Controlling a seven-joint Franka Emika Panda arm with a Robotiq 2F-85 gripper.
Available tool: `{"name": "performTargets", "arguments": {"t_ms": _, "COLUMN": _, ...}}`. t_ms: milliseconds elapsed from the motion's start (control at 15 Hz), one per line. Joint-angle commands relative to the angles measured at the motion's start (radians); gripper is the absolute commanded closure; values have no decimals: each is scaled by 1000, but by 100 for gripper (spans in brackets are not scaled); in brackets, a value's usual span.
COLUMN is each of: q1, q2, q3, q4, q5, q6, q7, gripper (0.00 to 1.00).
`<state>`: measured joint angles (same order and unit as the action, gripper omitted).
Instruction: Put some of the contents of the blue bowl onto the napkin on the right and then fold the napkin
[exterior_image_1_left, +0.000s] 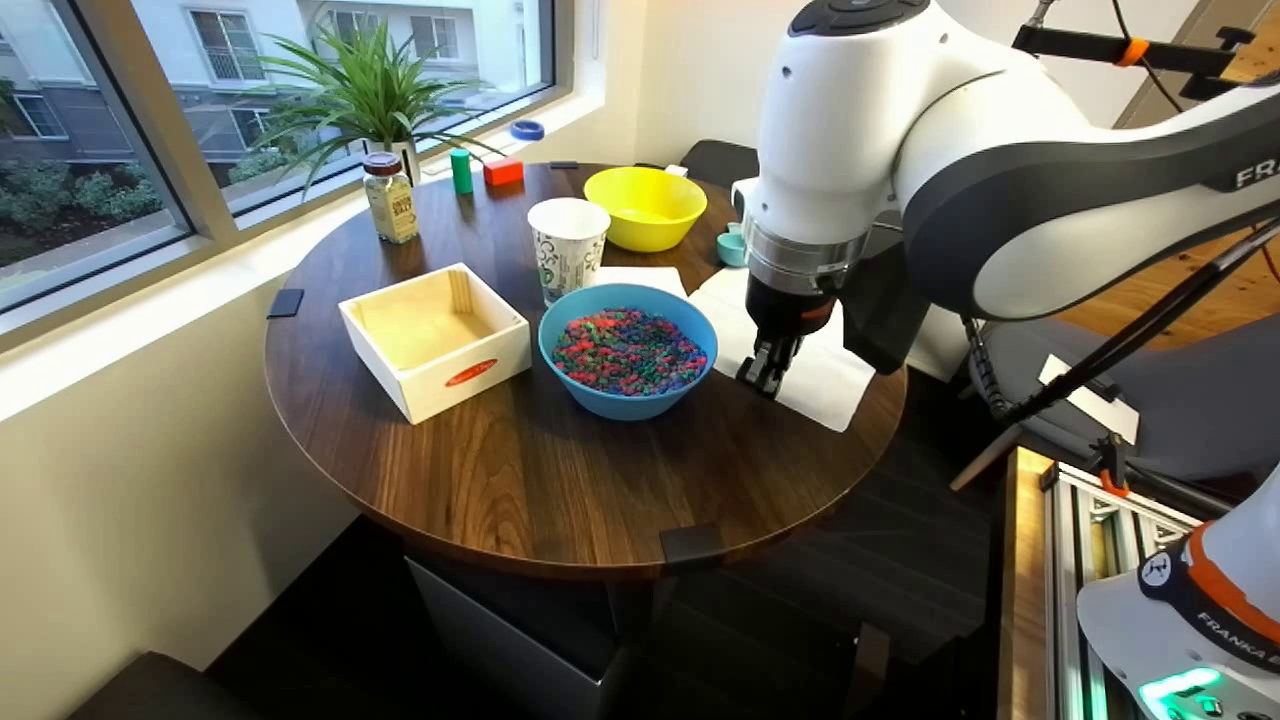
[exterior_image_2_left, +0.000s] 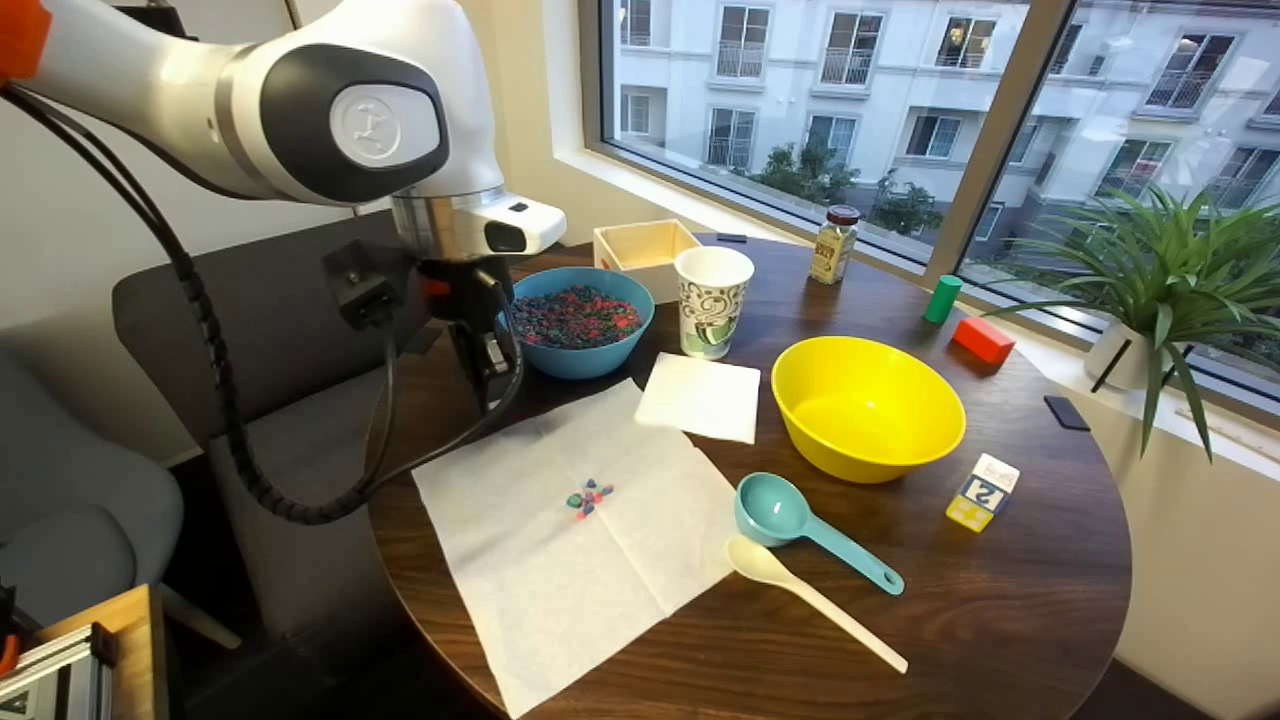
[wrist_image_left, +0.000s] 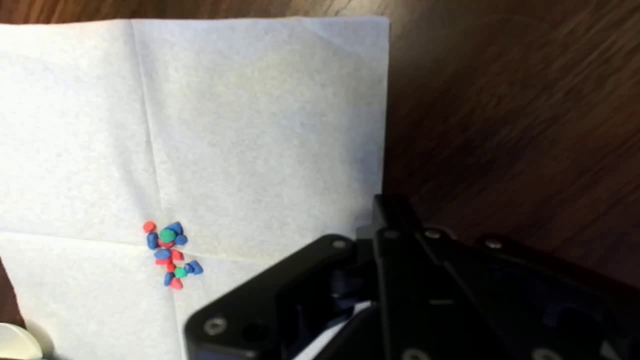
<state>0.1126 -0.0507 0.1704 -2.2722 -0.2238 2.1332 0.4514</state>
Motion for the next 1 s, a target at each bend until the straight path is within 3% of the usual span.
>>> {"name": "performTargets", "arguments": {"t_ms": 0, "q1": 12, "q2": -46, "q3": 3, "q4": -4, "q5": -16, "q6": -65, "q7": 19, "gripper": 100}}
{"name": "performTargets", "arguments": {"t_ms": 200, "q1": 9, "q2": -67, "q3": 3, "q4": -9, "q5": -16, "q6": -89, "q7": 9, "gripper": 100}}
{"name": "performTargets", "arguments": {"t_ms": 267, "q1": 5, "q2": -70, "q3": 3, "q4": -12, "q5": -28, "q6": -86, "q7": 11, "gripper": 74}}
{"name": "performTargets", "arguments": {"t_ms": 333, "q1": 1, "q2": -71, "q3": 2, "q4": -16, "q5": -50, "q6": -76, "q7": 15, "gripper": 73}}
{"name": "performTargets", "arguments": {"t_ms": 933, "q1": -4, "q2": -15, "q3": -6, "q4": -23, "q5": -120, "q6": 75, "q7": 4, "gripper": 7}}
